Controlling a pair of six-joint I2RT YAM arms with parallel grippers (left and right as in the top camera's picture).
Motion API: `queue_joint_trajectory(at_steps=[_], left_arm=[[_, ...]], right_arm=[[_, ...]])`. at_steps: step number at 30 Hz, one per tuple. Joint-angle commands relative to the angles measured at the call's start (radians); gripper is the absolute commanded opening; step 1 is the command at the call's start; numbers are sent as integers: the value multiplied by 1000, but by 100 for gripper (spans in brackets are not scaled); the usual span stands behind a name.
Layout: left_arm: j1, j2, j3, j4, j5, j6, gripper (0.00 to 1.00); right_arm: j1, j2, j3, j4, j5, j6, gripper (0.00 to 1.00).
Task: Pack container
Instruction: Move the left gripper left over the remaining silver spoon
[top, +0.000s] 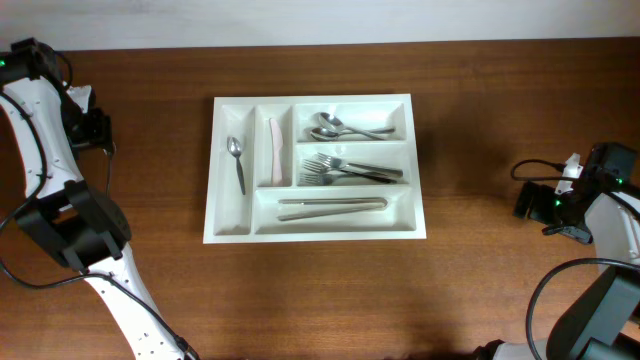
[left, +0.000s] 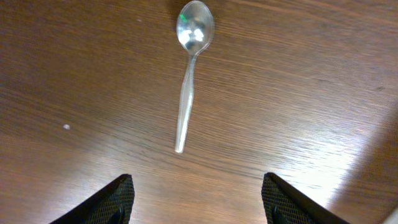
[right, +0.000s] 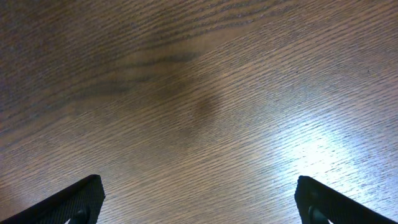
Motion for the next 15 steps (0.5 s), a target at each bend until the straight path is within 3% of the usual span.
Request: queue_joint_trajectory(at_steps=[1,15], left_arm=[[7,-19,-29,29,-63,57,68],[7,-18,-226,120,-62,131,66]], right_arm=[[-2,-17,-2,0,9,11,99],[-2,-17,-2,0,9,11,99]])
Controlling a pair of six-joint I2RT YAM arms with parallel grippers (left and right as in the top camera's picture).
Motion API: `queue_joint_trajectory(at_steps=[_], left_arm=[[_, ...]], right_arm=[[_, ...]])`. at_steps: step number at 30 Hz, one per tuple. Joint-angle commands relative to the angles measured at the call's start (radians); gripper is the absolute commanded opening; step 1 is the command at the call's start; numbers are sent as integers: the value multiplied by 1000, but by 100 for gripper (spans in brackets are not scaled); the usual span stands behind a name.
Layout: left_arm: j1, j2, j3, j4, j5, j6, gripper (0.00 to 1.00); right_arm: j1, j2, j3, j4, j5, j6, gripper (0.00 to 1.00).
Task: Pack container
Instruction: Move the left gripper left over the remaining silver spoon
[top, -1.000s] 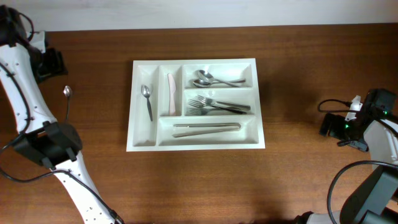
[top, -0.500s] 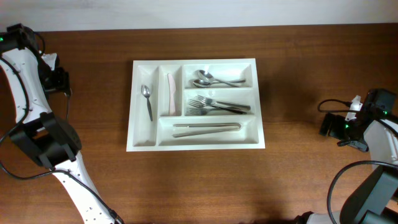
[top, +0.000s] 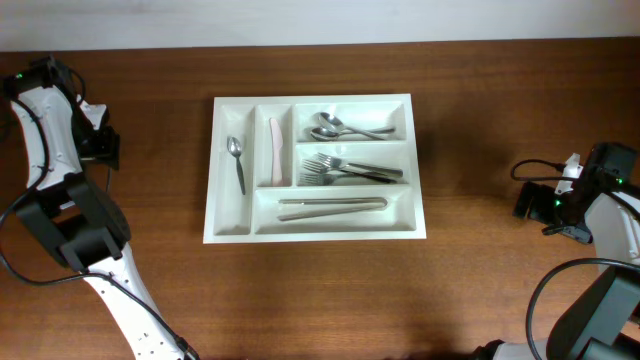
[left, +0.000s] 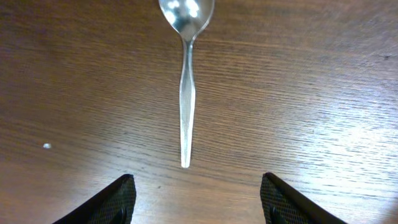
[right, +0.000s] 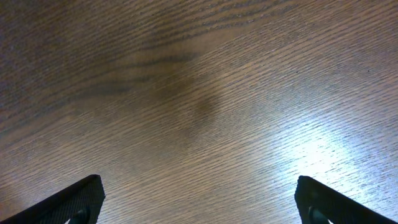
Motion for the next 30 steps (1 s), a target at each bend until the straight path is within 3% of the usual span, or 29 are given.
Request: queue_joint_trajectory(at_steps=[1,25,30], left_arm=[[6,-18,-50,14,-11,27,66],[6,-18,-108,118,-10,39,66],[6,-18,-108,163,-2,39,61]], right_arm=[[-2,-17,-2,0,9,12,99],[-2,-17,-2,0,9,12,98],[-2,-17,-2,0,9,12,99]])
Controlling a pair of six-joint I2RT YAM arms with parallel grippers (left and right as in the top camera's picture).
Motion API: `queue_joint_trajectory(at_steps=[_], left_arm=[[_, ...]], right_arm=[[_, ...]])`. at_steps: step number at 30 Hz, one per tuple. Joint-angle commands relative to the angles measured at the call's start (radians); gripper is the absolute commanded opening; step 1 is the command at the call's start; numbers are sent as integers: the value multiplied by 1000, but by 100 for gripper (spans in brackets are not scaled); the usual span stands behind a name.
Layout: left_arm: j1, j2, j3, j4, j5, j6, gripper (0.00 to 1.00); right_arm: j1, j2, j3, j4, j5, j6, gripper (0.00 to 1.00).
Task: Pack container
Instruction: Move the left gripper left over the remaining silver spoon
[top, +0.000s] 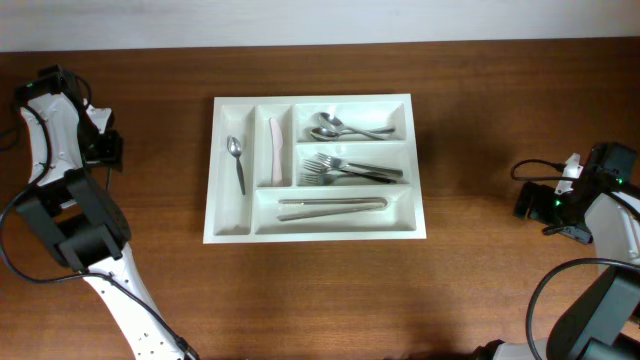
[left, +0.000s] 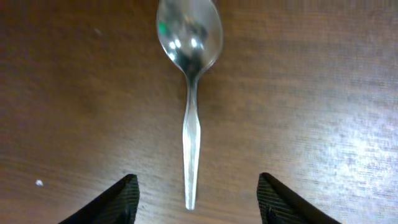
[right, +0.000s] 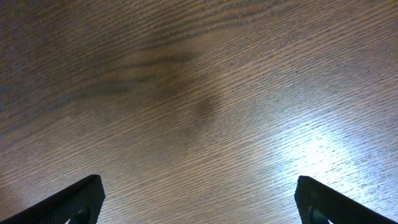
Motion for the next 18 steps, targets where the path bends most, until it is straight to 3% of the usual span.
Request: queue_joint_trajectory(at_steps=[1,18], left_arm=[[6,-18,-6,15,7,16,61],[6,-2,-7,113,43,20,62]], right_arm=[[-2,-17,-2,0,9,12,99],[-2,-17,-2,0,9,12,99]])
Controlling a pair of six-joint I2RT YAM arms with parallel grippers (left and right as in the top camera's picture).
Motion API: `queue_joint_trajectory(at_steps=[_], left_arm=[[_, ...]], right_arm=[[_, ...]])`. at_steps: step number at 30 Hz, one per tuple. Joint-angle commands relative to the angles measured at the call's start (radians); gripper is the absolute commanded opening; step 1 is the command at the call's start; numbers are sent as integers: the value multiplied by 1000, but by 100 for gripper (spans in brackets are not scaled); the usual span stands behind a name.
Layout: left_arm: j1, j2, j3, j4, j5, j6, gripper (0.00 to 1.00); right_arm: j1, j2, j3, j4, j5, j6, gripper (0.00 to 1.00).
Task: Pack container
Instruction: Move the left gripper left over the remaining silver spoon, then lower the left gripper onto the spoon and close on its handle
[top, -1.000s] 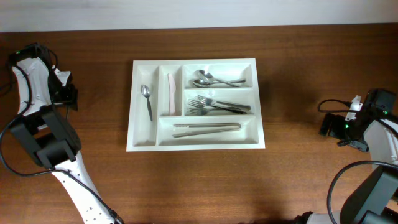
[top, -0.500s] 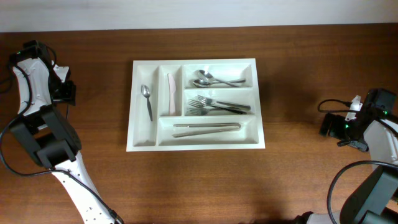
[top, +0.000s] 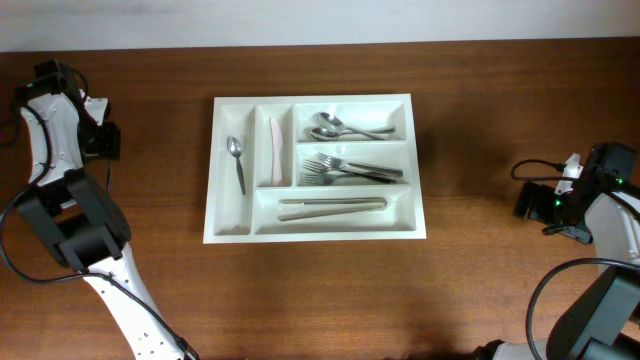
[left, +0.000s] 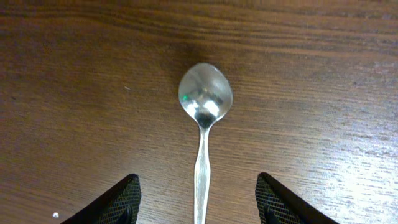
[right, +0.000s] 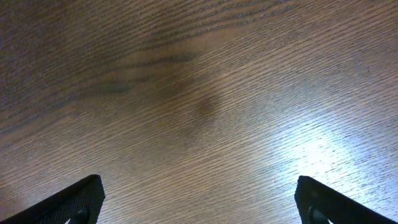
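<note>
A steel spoon (left: 204, 109) lies on the wooden table, bowl away from me, its handle running down between the fingers of my left gripper (left: 199, 208). That gripper is open, one finger (left: 118, 202) on each side of the handle and not touching it. In the overhead view the left gripper (top: 100, 140) sits at the far left and hides the spoon. The white cutlery tray (top: 312, 99) lies mid-table. My right gripper (right: 199, 202) is open over bare wood, and the overhead view places this right gripper (top: 530, 200) to the right of the tray.
The tray holds a teaspoon (top: 237, 160), a pink utensil (top: 273, 150), spoons (top: 345, 128), forks (top: 350, 170) and long steel tongs (top: 330, 205) in separate compartments. The table's back edge runs just behind the left gripper.
In the left wrist view the spoon has slid down the frame: its handle tip lay level with the fingertips, now the handle runs past them. Overhead, the left gripper sits slightly further back.
First the spoon lay tilted ahead of my open left gripper, its handle tip well clear. Then it was lined up straight with the fingers. Then the handle tip reached the fingertips, and now the handle lies between them. The right arm stayed still.
</note>
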Motion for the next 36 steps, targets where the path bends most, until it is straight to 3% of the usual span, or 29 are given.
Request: queue_joint_trajectory(at_steps=[1,36], left_arm=[[6,-1,-7,8,37,23,62],[6,70,-7,35,105,22,62]], right_arm=[[-2,-17,-2,0,9,13,99],[-2,-17,-2,0,9,13,99]])
